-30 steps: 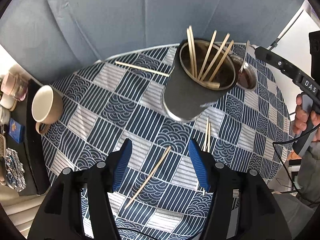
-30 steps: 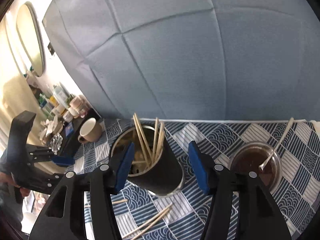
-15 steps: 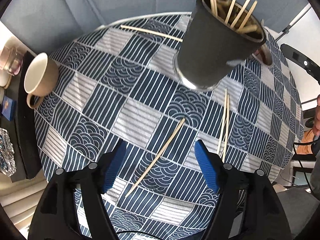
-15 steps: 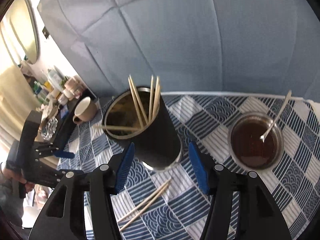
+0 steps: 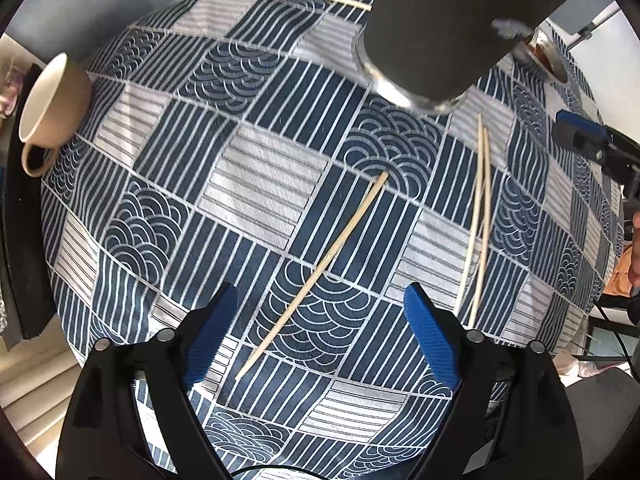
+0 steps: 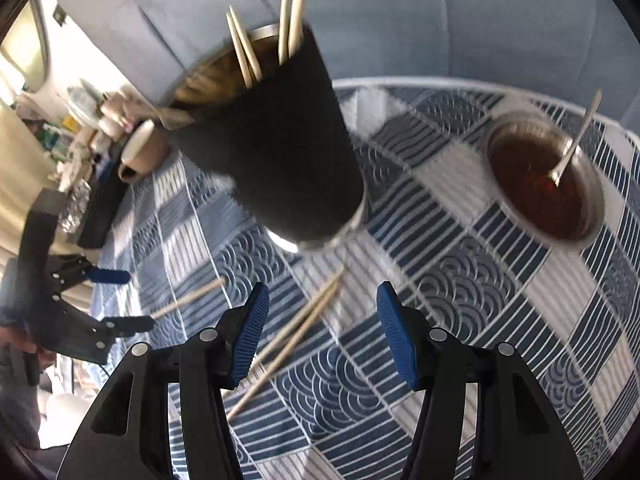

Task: Organize utensils
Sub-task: 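Move both open tools down toward the chopsticks lying on the cloth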

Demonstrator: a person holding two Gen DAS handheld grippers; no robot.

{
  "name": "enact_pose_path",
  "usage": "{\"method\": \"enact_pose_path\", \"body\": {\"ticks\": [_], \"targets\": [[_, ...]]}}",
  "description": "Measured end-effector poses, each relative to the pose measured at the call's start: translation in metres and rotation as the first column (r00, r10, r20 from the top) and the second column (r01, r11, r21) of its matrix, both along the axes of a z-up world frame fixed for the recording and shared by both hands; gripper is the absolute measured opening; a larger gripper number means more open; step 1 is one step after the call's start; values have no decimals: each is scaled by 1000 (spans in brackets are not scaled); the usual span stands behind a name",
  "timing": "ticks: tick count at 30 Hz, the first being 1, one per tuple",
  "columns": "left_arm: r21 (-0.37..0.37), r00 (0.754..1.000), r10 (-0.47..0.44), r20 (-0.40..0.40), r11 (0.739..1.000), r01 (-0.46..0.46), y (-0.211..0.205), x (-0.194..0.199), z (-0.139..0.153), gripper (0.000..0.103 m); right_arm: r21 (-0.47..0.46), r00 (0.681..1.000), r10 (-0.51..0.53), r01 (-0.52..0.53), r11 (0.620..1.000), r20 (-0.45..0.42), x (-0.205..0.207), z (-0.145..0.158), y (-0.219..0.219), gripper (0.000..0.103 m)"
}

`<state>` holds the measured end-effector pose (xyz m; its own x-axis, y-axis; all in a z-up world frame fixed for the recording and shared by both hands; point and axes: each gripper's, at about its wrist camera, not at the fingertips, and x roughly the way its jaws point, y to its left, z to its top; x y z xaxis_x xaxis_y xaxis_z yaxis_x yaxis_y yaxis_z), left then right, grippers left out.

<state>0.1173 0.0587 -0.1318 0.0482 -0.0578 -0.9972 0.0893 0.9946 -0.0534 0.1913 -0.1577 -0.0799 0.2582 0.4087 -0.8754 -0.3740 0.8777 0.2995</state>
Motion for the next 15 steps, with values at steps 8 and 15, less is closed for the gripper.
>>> {"method": "enact_pose_path", "body": {"ticks": [8, 15], "targets": [[24, 999, 10, -31, 1000, -9, 3, 0, -21, 90, -71, 997, 23, -29, 997, -75, -9, -33, 18, 53], [51, 1000, 25, -11, 998, -24, 6, 6, -30, 92, -122, 994, 6, -19, 992, -111, -9, -50, 28, 53]]}}
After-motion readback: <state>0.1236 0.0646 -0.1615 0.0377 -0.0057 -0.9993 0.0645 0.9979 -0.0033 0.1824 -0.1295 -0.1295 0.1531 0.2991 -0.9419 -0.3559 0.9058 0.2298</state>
